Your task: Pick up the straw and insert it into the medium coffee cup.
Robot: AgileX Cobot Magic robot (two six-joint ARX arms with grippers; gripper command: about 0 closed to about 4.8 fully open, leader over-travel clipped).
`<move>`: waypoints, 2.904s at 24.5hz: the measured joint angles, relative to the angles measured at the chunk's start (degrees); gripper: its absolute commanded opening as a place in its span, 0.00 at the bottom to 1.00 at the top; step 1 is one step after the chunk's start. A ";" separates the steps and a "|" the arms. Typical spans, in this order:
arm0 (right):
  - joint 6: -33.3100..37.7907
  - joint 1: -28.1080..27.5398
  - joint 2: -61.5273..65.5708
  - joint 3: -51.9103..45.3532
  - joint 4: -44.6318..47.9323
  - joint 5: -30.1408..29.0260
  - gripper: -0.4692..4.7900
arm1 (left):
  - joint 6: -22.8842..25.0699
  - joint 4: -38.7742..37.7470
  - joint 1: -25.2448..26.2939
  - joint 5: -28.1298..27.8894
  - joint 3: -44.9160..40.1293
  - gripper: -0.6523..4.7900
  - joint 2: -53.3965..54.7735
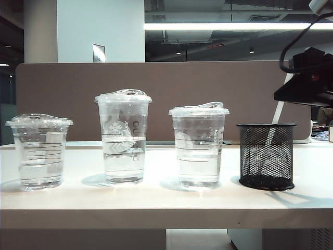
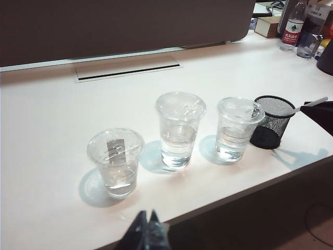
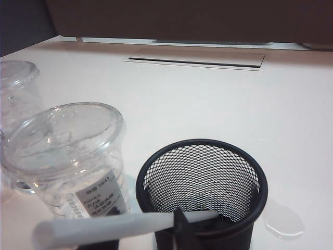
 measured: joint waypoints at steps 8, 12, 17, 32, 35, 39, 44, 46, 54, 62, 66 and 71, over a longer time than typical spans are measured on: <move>-0.04 0.04 0.72 0.52 1.07 0.00 0.27 | 0.00 0.00 0.00 0.00 0.00 0.11 0.02; -0.04 0.07 0.72 1.16 1.25 -0.02 0.24 | 0.00 -0.02 0.00 0.00 0.00 0.11 0.02; -0.07 0.11 0.77 2.21 1.33 0.13 0.17 | 0.00 -0.02 0.00 0.00 0.00 0.11 0.02; -1.90 0.13 0.63 6.80 -2.73 0.09 0.14 | 0.00 0.00 0.00 0.00 0.00 0.11 0.00; -4.22 0.15 -0.07 12.28 -10.12 0.02 0.14 | 0.00 -0.02 0.00 0.00 0.00 0.11 0.00; -9.29 0.13 -1.62 20.68 -22.49 0.04 0.14 | 0.00 -0.02 0.00 0.00 0.00 0.11 0.02; -13.09 0.13 -3.13 32.26 -36.33 0.02 0.14 | 0.00 -0.02 0.00 0.00 0.00 0.11 0.02; -13.40 0.13 -3.28 37.46 -41.03 -0.98 0.14 | 0.00 -0.02 0.00 0.00 0.00 0.11 0.02; -13.33 2.45 -2.16 50.18 -53.02 -8.07 0.14 | 0.74 0.00 0.00 0.00 -0.02 0.11 0.02; -13.33 11.78 2.10 49.99 -59.74 -4.85 0.12 | 2.78 0.00 0.00 -0.04 0.00 0.11 0.04; -13.35 12.59 2.14 49.99 -60.08 -3.17 0.12 | 2.78 0.00 0.00 -0.04 0.00 0.11 0.02; -13.35 13.07 1.79 49.99 -60.08 -1.64 0.12 | 2.80 0.00 0.00 -0.04 -0.02 0.11 0.02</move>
